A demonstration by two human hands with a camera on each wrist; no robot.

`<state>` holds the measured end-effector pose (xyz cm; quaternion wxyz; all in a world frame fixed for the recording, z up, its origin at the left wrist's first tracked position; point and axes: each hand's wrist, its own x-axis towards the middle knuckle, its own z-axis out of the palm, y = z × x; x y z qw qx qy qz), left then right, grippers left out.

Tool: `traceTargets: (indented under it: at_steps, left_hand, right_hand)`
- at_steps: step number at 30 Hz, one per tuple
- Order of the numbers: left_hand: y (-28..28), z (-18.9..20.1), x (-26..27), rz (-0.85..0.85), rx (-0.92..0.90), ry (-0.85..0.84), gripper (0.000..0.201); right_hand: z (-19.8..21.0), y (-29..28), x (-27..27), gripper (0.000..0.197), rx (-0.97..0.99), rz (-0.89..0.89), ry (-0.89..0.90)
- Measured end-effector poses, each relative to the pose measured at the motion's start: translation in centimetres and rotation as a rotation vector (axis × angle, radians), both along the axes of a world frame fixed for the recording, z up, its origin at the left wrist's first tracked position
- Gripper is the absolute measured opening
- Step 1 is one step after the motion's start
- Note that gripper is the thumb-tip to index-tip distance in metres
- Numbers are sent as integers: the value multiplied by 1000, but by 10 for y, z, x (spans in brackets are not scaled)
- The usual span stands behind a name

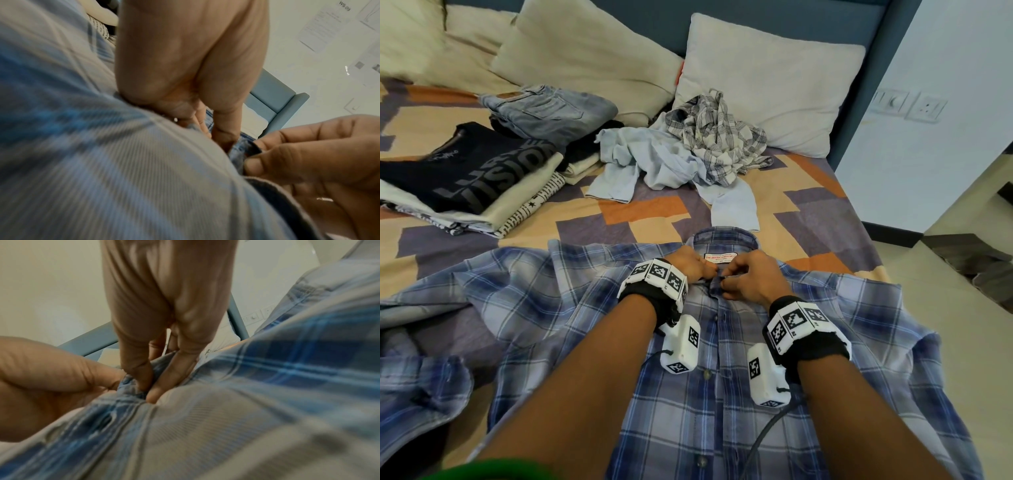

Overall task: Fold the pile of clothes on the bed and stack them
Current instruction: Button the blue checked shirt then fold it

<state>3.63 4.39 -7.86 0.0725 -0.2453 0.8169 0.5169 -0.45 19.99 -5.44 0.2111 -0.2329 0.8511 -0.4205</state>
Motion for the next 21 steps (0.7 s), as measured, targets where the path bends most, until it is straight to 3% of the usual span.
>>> traceTargets:
  at_steps: [4,7,10,13,16,18,21]
  left_hand:
    - [-1,1,-1,7,-50,0,62]
    - [-1,1,-2,1,-36,-2,53]
    - [-1,-1,1,-30,-158,-30,23]
    - [0,-1,1,-60,-266,-58,28]
    - [2,0,5,-71,-175,-27,42]
    - [5,1,10,-86,-124,17,24]
    - [7,-2,19,-86,-4,44,21]
  right_hand:
    - [4,-6,0,27,9,-35,-3]
    - [5,-4,-1,26,12,-26,-11]
    - [4,-8,1,19,36,5,20]
    - [2,-15,-1,14,124,34,121]
    - [-3,-17,-4,10,175,60,139]
    - [-6,-15,-6,14,183,59,117]
    - [-5,-16,-8,18,236,59,113]
